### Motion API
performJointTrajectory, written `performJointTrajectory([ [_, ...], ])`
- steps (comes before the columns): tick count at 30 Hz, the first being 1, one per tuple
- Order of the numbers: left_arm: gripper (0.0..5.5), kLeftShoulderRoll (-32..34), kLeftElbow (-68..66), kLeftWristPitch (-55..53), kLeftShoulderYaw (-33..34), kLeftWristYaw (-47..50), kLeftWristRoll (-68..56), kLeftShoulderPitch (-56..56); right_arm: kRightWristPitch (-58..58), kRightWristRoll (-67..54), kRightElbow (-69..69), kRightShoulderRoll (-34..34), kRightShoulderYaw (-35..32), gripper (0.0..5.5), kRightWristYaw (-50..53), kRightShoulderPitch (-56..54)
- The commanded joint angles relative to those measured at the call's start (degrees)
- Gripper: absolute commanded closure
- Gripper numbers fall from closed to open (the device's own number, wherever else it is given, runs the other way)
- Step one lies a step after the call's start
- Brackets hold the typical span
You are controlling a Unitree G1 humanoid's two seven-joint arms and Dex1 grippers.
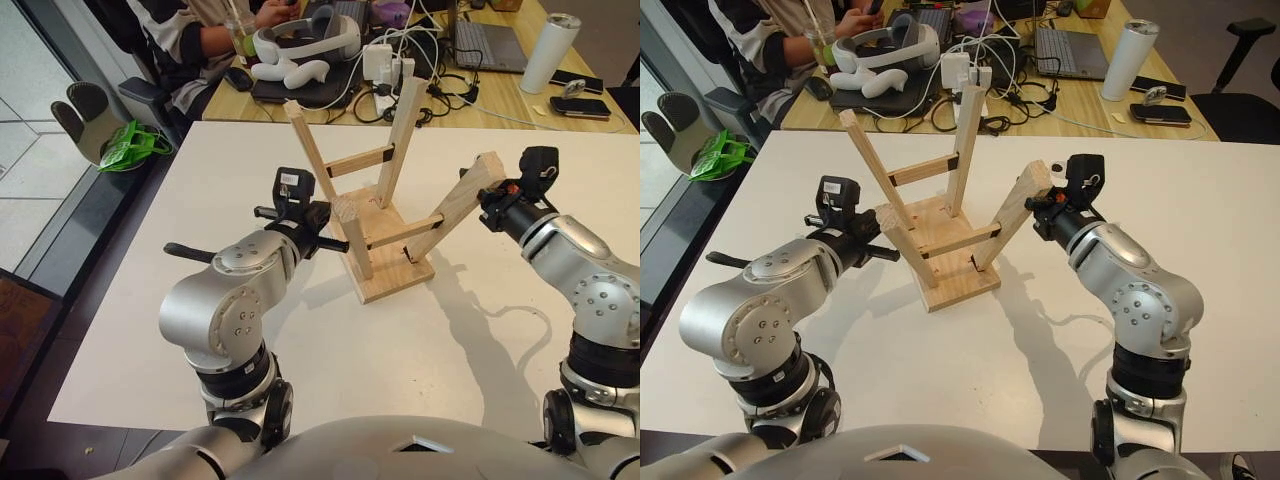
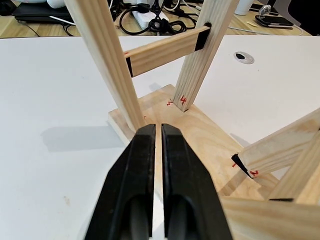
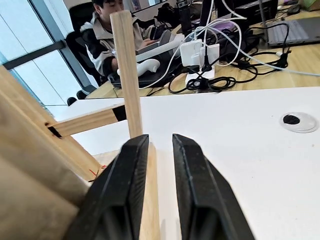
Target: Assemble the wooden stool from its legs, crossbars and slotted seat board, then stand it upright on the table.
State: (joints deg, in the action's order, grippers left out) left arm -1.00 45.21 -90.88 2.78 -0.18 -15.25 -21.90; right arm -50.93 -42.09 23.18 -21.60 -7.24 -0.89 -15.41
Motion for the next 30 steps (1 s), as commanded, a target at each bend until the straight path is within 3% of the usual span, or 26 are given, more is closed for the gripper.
performJointTrajectory([
  [1,5.30,-2.92,-0.80,0.56,-2.62,-0.01,-0.04,-1.47,9.16,11.00,-8.96,-0.77,4.94,4.58,-2.45,-3.70],
  [5,5.30,-7.56,-1.87,1.54,-4.06,0.21,-0.14,-3.84,25.84,29.93,-30.85,-5.35,4.54,4.58,5.36,-13.08],
  [8,5.30,-11.24,-1.52,2.00,-5.81,-0.63,-1.36,-4.17,35.90,33.54,-36.61,-6.51,0.83,4.58,6.08,-17.32],
  [10,5.30,-11.18,-1.20,3.40,-5.64,-0.27,-0.97,-4.19,39.19,27.80,-31.53,-6.01,-2.61,4.58,-0.53,-18.64],
  [13,5.33,-10.09,-3.22,11.30,1.74,3.43,2.58,-7.23,37.50,15.17,-19.33,-6.57,-4.83,4.12,-13.06,-21.14],
  [16,5.33,-6.88,-6.25,20.42,7.79,7.69,6.55,-10.51,30.40,3.69,-7.50,-7.94,-3.55,3.59,-21.81,-21.33],
  [19,5.33,-5.62,-8.54,28.32,12.68,12.37,10.02,-11.68,22.78,-3.17,5.27,-9.86,0.77,3.06,-26.03,-14.11],
  [24,5.33,-6.07,-7.54,33.76,13.65,15.02,11.93,-6.61,20.10,-0.02,20.33,-11.45,7.93,2.21,-26.02,6.56],
  [30,5.33,-6.99,-7.51,35.01,12.05,15.76,11.91,-4.79,22.19,13.58,21.46,-9.98,14.84,1.20,-21.63,12.61],
])
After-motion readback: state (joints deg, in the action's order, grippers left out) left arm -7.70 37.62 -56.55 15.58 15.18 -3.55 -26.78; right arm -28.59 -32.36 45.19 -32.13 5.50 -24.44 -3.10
